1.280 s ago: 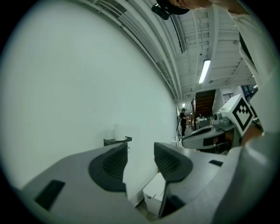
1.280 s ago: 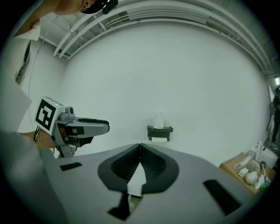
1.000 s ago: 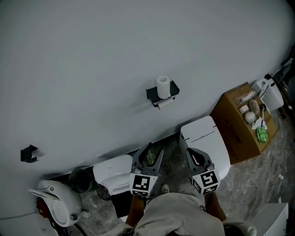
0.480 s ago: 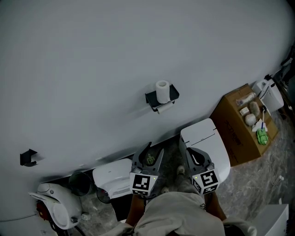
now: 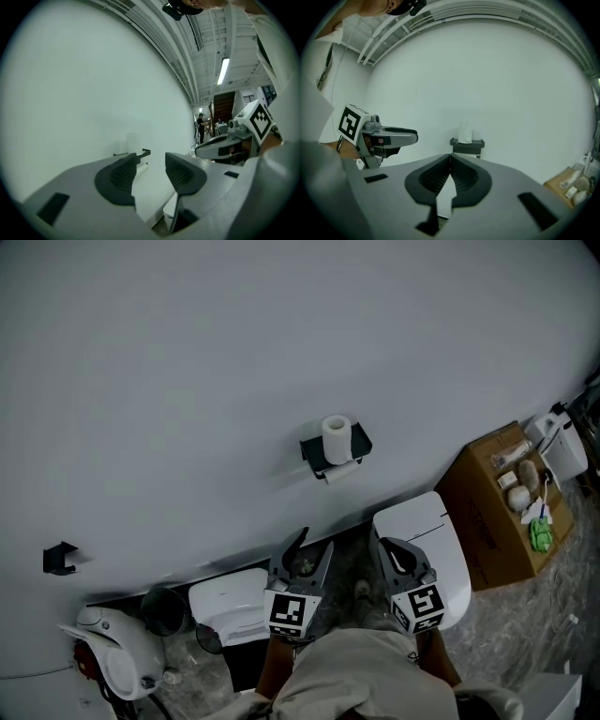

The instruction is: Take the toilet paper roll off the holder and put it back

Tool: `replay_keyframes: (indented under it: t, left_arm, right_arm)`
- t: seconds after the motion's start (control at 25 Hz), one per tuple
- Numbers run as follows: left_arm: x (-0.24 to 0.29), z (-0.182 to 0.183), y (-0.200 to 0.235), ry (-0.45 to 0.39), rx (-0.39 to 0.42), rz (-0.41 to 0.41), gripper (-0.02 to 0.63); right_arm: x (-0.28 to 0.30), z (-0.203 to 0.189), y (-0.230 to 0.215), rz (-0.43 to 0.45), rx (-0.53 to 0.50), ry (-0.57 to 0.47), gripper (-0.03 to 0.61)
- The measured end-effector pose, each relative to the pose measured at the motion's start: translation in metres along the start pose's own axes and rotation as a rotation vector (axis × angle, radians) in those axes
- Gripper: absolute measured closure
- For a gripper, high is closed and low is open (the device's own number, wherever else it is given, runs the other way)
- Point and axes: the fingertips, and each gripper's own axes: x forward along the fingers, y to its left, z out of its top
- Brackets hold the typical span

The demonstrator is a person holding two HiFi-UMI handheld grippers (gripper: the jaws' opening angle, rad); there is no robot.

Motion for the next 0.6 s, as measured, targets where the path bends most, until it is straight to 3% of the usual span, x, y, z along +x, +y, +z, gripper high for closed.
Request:
replay_keyframes:
  t: [0.6]
  left_arm:
    - [0.06, 0.007, 0.02, 0.038, 0.012, 0.109, 0.41]
  right_arm:
    - [0.061, 0.016, -0.053, 0.125, -0.001, -0.007, 0.581]
